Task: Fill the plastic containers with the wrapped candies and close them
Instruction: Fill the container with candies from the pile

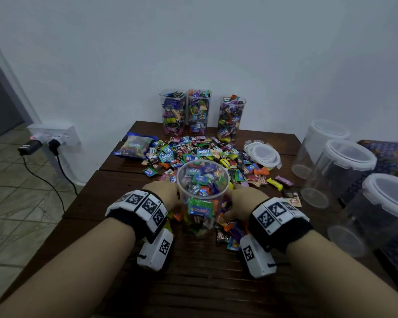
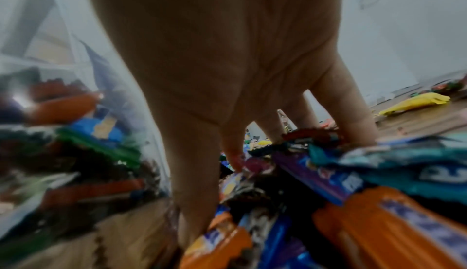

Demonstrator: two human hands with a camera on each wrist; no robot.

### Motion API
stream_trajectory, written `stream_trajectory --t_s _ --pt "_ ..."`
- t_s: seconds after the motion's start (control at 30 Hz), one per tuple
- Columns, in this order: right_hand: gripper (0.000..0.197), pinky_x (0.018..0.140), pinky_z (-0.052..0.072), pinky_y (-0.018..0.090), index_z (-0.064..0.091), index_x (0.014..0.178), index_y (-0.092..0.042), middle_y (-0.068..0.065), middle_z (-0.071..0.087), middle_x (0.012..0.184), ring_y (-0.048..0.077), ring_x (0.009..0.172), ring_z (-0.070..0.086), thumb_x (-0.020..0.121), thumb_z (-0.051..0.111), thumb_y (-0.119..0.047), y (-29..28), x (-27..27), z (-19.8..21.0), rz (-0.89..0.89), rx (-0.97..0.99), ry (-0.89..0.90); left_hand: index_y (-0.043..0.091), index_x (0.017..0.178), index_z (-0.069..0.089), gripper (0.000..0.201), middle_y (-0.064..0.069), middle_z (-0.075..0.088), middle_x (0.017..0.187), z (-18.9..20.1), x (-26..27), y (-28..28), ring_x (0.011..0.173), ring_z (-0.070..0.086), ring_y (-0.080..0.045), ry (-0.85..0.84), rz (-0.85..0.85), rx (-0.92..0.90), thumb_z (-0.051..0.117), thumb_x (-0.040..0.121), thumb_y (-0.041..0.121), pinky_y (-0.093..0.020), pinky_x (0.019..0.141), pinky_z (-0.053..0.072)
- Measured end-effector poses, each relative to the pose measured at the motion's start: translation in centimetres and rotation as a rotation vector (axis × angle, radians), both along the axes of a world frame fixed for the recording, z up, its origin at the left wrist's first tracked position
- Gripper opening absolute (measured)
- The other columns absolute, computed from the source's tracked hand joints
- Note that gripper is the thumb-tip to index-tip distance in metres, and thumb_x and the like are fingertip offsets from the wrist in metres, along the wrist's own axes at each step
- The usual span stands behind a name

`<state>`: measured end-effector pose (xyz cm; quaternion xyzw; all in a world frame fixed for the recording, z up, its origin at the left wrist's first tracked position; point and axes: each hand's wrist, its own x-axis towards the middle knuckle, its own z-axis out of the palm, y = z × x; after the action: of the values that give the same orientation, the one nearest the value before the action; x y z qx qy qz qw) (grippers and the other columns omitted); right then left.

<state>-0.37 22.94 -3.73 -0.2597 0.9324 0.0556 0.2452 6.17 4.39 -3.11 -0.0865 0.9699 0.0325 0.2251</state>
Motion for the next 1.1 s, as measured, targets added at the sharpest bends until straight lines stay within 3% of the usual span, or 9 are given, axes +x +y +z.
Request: stream_trajectory --t_s 0.1,0.17,0.27,0.4,0.57,0.73,0.9,1.03,1.1 --pt "0.068 0.095 0.047 0.043 0.033 0.142 -0.032 0.011 0.040 0.131 0.032 0.118 0.047 0.084 0.061 -0.052 -0.2 0.4 0.1 0.046 0.055 0.044 0.019 0.129 0.056 0.037 -0.008 0.056 0.129 -0.5 -0.1 -0.2 0.093 0.052 -0.020 0.032 0.027 0.052 0.044 0.098 0.036 -0.034 0.087 0.048" --pt "0.058 0.093 0.048 0.042 0.038 0.139 -0.029 0.012 0.042 0.128 0.032 0.115 0.049 0.087 0.059 -0.046 -0.4 0.6 0.1 0.067 0.062 0.076 0.014 0.119 0.062 0.030 -0.009 0.062 0.121 -0.7 -0.2 0.0 0.092 0.056 -0.021 0.075 0.012 0.083 0.049 0.096 0.027 -0.036 0.089 0.049" --pt "0.047 0.092 0.048 0.039 0.045 0.134 -0.024 0.014 0.044 0.127 0.030 0.113 0.051 0.090 0.057 -0.037 -0.5 0.6 0.1 0.100 0.055 0.106 0.007 0.103 0.065 0.021 -0.010 0.066 0.103 -0.4 -0.1 0.4 0.084 0.057 -0.026 0.101 -0.032 0.061 0.050 0.094 0.019 -0.034 0.078 0.049" --pt "0.030 0.089 0.047 0.037 0.055 0.123 -0.020 0.012 0.052 0.124 0.028 0.112 0.054 0.095 0.052 -0.029 -0.7 0.6 0.4 0.113 0.044 0.138 0.007 0.091 0.060 0.018 -0.010 0.062 0.093 -0.2 0.0 0.7 0.077 0.050 -0.025 0.144 -0.035 0.012 0.044 0.095 0.014 -0.031 0.067 0.043" --pt "0.024 0.086 0.048 0.036 0.061 0.117 -0.016 0.012 0.059 0.116 0.028 0.107 0.057 0.096 0.048 -0.020 -0.7 0.5 0.2 0.121 0.001 0.187 0.008 0.089 0.059 0.018 -0.009 0.059 0.086 -0.1 0.1 0.6 0.070 0.047 -0.024 0.212 -0.022 -0.011 0.043 0.095 0.015 -0.031 0.065 0.042" --pt "0.025 0.085 0.049 0.035 0.064 0.112 -0.012 0.012 0.063 0.112 0.028 0.105 0.058 0.094 0.047 -0.012 -0.7 0.6 0.2 0.094 -0.058 0.214 0.011 0.076 0.054 0.020 -0.001 0.047 0.065 -0.6 -0.1 0.0 0.054 0.041 -0.016 0.250 0.003 -0.043 0.045 0.093 0.015 -0.029 0.059 0.039" --pt "0.028 0.084 0.047 0.033 0.064 0.114 -0.015 0.010 0.064 0.113 0.026 0.104 0.059 0.094 0.046 -0.011 -0.2 0.6 0.8 0.059 -0.126 0.182 0.008 0.076 0.053 0.022 -0.010 0.057 0.077 -0.3 0.2 -0.2 0.066 0.048 -0.023 0.283 0.047 -0.009 0.044 0.095 0.013 -0.030 0.062 0.041" --pt "0.030 0.085 0.050 0.033 0.065 0.116 -0.019 0.008 0.066 0.113 0.025 0.103 0.060 0.095 0.045 -0.013 0.4 0.7 1.5 0.021 -0.196 0.198 0.008 0.077 0.055 0.022 -0.003 0.047 0.065 0.6 0.3 -0.5 0.056 0.041 -0.017 0.345 0.057 0.006 0.046 0.095 0.015 -0.027 0.056 0.036" --pt "0.029 0.086 0.051 0.036 0.066 0.115 -0.020 0.008 0.067 0.111 0.025 0.102 0.060 0.094 0.046 -0.014 0.7 0.7 1.9 -0.002 -0.241 0.210 0.010 0.077 0.059 0.022 -0.004 0.049 0.068 1.2 0.4 -0.6 0.062 0.044 -0.020 0.386 0.063 0.014 0.049 0.095 0.019 -0.029 0.062 0.039"
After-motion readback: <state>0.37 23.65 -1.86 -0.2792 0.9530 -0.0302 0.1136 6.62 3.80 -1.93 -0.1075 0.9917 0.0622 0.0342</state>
